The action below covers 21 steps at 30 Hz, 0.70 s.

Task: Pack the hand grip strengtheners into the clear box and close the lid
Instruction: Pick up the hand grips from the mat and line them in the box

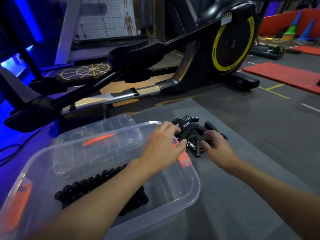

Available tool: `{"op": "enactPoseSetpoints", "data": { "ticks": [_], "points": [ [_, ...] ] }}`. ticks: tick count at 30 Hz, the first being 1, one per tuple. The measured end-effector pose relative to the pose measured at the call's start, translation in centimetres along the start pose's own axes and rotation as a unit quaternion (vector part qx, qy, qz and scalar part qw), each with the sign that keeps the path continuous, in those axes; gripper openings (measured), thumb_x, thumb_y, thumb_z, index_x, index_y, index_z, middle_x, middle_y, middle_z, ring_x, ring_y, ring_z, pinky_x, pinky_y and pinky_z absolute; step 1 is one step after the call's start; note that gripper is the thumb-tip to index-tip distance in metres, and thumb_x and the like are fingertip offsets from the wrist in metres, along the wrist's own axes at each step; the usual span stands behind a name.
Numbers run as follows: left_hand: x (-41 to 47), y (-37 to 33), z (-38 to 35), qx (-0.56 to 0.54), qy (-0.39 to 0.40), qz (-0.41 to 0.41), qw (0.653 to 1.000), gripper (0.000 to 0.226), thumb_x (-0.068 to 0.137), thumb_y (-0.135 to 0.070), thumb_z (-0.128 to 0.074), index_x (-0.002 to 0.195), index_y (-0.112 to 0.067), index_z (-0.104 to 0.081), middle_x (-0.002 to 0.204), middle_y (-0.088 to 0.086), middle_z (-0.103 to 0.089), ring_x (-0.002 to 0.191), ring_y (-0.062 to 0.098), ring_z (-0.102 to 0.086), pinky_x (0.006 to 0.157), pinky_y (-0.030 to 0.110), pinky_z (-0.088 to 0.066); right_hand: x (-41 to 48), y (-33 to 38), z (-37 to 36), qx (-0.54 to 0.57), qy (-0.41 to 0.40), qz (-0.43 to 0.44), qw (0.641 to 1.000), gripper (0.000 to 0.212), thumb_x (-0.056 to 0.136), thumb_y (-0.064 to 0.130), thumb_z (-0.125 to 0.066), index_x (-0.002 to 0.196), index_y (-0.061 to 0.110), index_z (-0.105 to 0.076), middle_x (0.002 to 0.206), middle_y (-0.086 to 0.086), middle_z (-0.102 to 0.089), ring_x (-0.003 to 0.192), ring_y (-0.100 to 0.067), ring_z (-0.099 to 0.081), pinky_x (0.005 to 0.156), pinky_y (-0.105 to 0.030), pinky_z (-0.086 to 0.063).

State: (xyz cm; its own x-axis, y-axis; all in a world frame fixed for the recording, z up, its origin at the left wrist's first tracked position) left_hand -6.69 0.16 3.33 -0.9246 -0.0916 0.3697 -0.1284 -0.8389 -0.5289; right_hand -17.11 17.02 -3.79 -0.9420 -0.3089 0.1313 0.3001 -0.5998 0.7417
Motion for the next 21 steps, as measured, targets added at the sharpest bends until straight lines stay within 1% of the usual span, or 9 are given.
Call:
{"op": "enactPoseSetpoints", "data": {
  "ticks": [2,4,5,7,10,13,16,21],
  "points": [
    [0.6,0.4,-1.9,0.069,0.041,0.014,0.997,0.047,0.089,-0.051,-0.049,0.124,-0.021,-0.056,0.131,-0.007,-0.048,0.126,0.015,-0.043,0.110,0.034,-0.031,1.5,-2.4,-0.1,-0.076,0.016,0.000,0.997,0.045,0.088,0.027,-0.065,0.128,0.012,-0.052,0.126,-0.006,-0.057,0.119,-0.024,-0.052,0.101,-0.043,-0.043],
    [0.4,1.1,-3.1,0.120,0.065,0.015,0.991,0.060,0.086,-0.060,-0.036,0.130,-0.022,-0.052,0.144,-0.004,-0.041,0.140,0.015,-0.029,0.118,0.033,-0.016,3.0,-4.1,-0.4,-0.147,0.032,0.010,0.989,0.056,0.085,0.033,-0.069,0.134,0.013,-0.049,0.133,-0.006,-0.054,0.125,-0.025,-0.048,0.103,-0.042,-0.040],
    [0.2,1.4,-3.4,0.130,0.072,0.011,0.989,0.066,0.085,-0.063,-0.030,0.134,-0.023,-0.050,0.150,-0.004,-0.037,0.145,0.014,-0.021,0.120,0.033,-0.009,3.6,-4.8,-0.7,-0.172,0.043,0.014,0.984,0.062,0.084,0.035,-0.070,0.137,0.014,-0.046,0.137,-0.005,-0.051,0.129,-0.024,-0.045,0.105,-0.040,-0.038],
    [-0.1,1.8,-3.7,0.136,0.079,0.007,0.988,0.075,0.084,-0.068,-0.021,0.140,-0.023,-0.045,0.157,-0.005,-0.028,0.149,0.010,-0.010,0.123,0.037,-0.003,4.7,-5.9,-1.3,-0.207,0.065,0.033,0.976,0.072,0.082,0.040,-0.071,0.143,0.016,-0.040,0.145,-0.002,-0.045,0.136,-0.021,-0.037,0.109,-0.039,-0.034],
    [-0.4,2.0,-3.8,0.138,0.085,0.005,0.987,0.078,0.086,-0.069,-0.015,0.145,-0.025,-0.038,0.161,-0.007,-0.020,0.149,0.006,0.000,0.123,0.038,0.000,6.2,-7.4,-2.3,-0.258,0.086,0.065,0.960,0.084,0.077,0.044,-0.074,0.147,0.022,-0.033,0.151,0.003,-0.036,0.143,-0.015,-0.026,0.114,-0.039,-0.024],
    [-0.6,2.2,-4.1,0.135,0.087,0.004,0.987,0.073,0.089,-0.067,-0.015,0.146,-0.026,-0.035,0.161,-0.009,-0.018,0.149,0.003,0.005,0.123,0.038,-0.001,7.5,-9.1,-3.0,-0.291,0.102,0.068,0.949,0.088,0.074,0.045,-0.074,0.148,0.026,-0.031,0.152,0.008,-0.032,0.144,-0.013,-0.021,0.114,-0.038,-0.017],
    [-0.7,2.3,-4.3,0.129,0.087,0.004,0.988,0.072,0.089,-0.066,-0.013,0.145,-0.027,-0.035,0.160,-0.011,-0.018,0.148,0.001,0.007,0.123,0.037,-0.002,8.4,-10.1,-3.5,-0.345,0.107,0.079,0.929,0.087,0.074,0.046,-0.073,0.147,0.027,-0.031,0.152,0.007,-0.031,0.142,-0.015,-0.023,0.113,-0.039,-0.019],
    [-0.8,2.1,-4.2,0.113,0.078,0.004,0.991,0.070,0.089,-0.063,-0.014,0.144,-0.025,-0.038,0.160,-0.010,-0.020,0.148,0.001,0.006,0.123,0.038,-0.005,9.2,-10.5,-4.5,-0.394,0.089,0.093,0.910,0.084,0.073,0.046,-0.071,0.146,0.028,-0.032,0.147,0.007,-0.038,0.137,-0.020,-0.026,0.106,-0.041,-0.026]
  ]
}}
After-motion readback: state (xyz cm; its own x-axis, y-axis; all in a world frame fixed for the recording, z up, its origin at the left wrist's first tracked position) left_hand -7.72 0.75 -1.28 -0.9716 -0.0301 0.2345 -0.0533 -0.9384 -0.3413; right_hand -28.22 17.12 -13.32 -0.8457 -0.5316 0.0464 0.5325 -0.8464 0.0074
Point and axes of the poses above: each hand's wrist, its own x-axis towards the middle knuckle, its own z-axis out of the back of the hand, y = z × x, the point moved 8 cm from there along x, towards the middle knuckle
